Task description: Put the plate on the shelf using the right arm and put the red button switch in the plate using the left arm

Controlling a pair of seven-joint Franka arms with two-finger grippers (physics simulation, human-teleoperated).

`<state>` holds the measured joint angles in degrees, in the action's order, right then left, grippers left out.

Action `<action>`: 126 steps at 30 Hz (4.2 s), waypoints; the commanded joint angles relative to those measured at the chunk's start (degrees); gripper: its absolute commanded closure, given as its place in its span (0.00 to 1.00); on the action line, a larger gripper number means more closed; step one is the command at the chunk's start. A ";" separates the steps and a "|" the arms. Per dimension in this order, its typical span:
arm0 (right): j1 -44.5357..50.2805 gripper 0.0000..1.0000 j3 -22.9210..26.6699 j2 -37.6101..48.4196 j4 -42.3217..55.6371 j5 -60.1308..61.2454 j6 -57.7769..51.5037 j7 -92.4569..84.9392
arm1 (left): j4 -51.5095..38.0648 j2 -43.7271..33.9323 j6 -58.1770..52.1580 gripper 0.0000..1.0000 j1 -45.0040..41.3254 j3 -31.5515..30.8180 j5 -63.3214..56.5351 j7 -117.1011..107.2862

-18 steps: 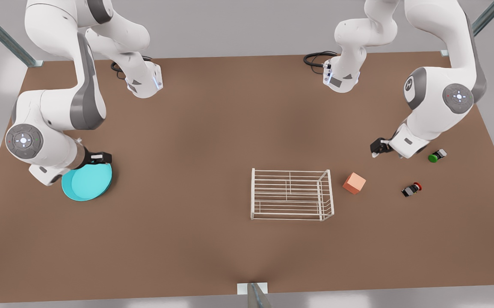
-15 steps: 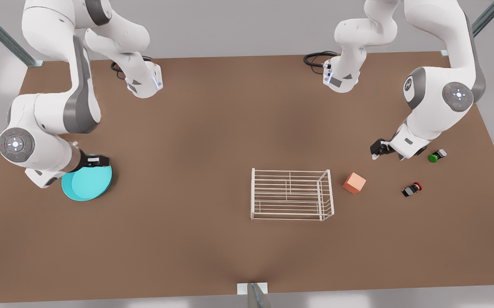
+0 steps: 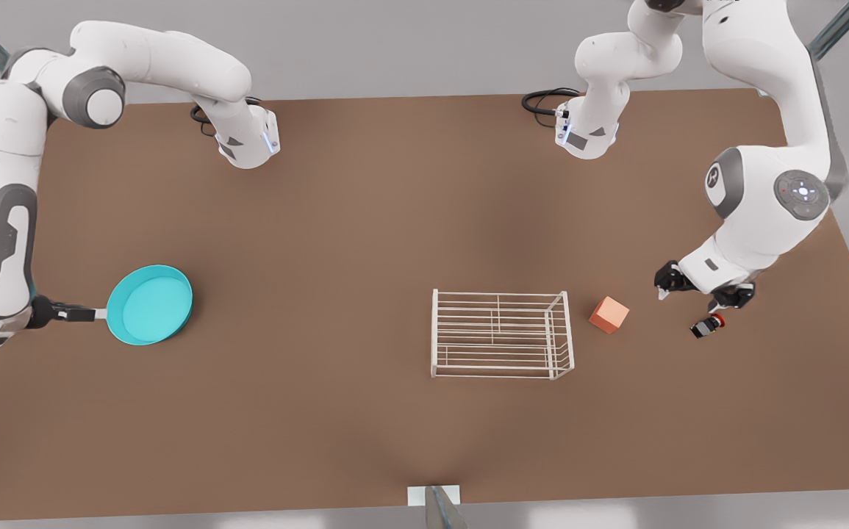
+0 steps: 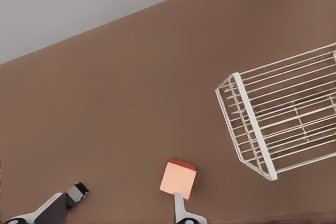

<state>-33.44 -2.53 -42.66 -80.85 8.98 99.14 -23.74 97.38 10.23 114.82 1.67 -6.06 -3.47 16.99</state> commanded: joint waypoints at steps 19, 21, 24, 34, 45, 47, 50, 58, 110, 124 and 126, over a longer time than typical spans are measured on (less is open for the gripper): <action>-1.11 0.60 -0.20 2.49 -13.81 3.32 18.72 -42.53 | -0.35 9.46 8.58 0.00 4.39 0.35 -10.15 44.62; -1.02 0.60 -0.20 2.49 -13.81 3.32 18.72 -42.44 | 2.46 8.84 11.65 0.00 5.97 0.35 -10.06 49.45; -0.93 0.60 -0.20 2.23 -13.89 3.23 18.63 -41.30 | 6.95 7.26 15.52 0.00 7.03 0.35 -10.06 50.77; 0.48 0.89 -0.28 3.02 -13.54 2.79 15.47 -37.70 | 7.39 10.95 23.08 0.00 8.79 0.70 -11.56 50.86; 19.81 0.87 -6.25 18.75 -5.64 2.53 -4.13 9.21 | 11.34 10.86 23.00 0.00 11.86 1.22 -12.09 52.01; 19.81 0.86 -12.93 18.75 -4.40 2.53 -4.04 22.75 | 11.87 10.95 23.00 0.00 12.13 1.22 -12.09 51.92; 24.64 0.85 -20.50 18.58 -2.65 0.95 -1.76 45.18 | 12.40 11.92 24.49 0.00 12.39 1.31 -12.09 51.57; 43.27 0.85 -19.97 9.79 5.08 -3.09 17.48 75.95 | 14.77 14.90 27.92 0.00 15.47 1.49 -12.09 51.74; 15.24 0.00 -14.26 36.24 -4.84 -12.32 -10.63 39.39 | 17.23 26.07 43.21 0.06 22.06 1.40 -14.55 49.11; 15.15 0.00 -14.26 36.24 -4.84 -12.15 -10.63 39.39 | 17.58 24.93 42.95 0.55 21.62 1.31 -14.63 47.79; 15.15 0.00 -14.26 36.24 -4.84 -12.32 -10.63 39.39 | 17.58 24.66 42.86 0.57 21.62 1.31 -14.63 47.79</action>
<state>-18.28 -16.73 -6.48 -85.72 -3.29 88.56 19.37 114.99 35.05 158.18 23.28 -4.73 -18.22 66.25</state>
